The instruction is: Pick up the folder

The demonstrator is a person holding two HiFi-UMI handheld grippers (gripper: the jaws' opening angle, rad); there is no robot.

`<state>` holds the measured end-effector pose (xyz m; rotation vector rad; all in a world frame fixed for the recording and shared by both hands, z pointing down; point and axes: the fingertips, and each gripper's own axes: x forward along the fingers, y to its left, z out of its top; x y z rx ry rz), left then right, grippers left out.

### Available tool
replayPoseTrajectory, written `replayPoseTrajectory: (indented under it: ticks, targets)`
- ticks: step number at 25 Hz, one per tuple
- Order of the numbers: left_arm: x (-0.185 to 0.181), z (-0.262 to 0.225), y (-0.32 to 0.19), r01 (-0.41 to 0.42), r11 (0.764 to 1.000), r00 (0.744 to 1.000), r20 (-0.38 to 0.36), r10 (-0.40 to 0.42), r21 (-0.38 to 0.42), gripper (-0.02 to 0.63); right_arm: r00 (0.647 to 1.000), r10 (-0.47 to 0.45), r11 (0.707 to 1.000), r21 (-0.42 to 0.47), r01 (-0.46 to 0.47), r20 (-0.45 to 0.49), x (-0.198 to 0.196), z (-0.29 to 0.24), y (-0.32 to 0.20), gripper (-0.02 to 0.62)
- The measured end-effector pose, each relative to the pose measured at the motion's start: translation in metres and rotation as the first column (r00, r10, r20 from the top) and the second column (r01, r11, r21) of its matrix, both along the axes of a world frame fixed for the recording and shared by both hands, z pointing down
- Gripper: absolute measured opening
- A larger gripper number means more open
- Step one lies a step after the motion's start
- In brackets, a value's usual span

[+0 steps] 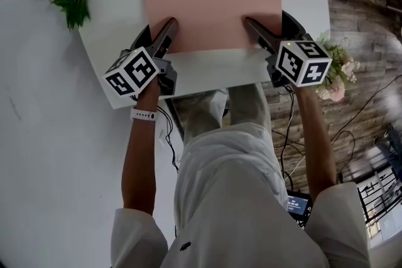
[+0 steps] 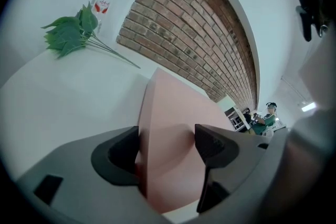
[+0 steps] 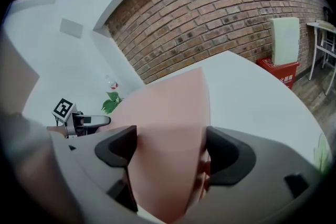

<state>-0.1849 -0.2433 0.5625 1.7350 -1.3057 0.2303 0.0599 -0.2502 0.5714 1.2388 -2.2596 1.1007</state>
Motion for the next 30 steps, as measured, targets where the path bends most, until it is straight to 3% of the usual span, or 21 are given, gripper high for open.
replayPoseTrajectory:
  ticks: [14,30]
  targets:
    - [-0.004,-0.051,0.033,0.07,0.994,0.997,0.013,-0.071,0.085,0.336,1.0,-0.031,0.994,0.104,0.031,0.0,-0.004,-0.056,0.016,0.411]
    - [-0.002,-0.133,0.068,0.056,0.975,0.998,-0.002,-0.057,0.216,0.334,1.0,0.003,0.971,0.24,-0.002,-0.004,0.0,-0.144,0.056,0.411]
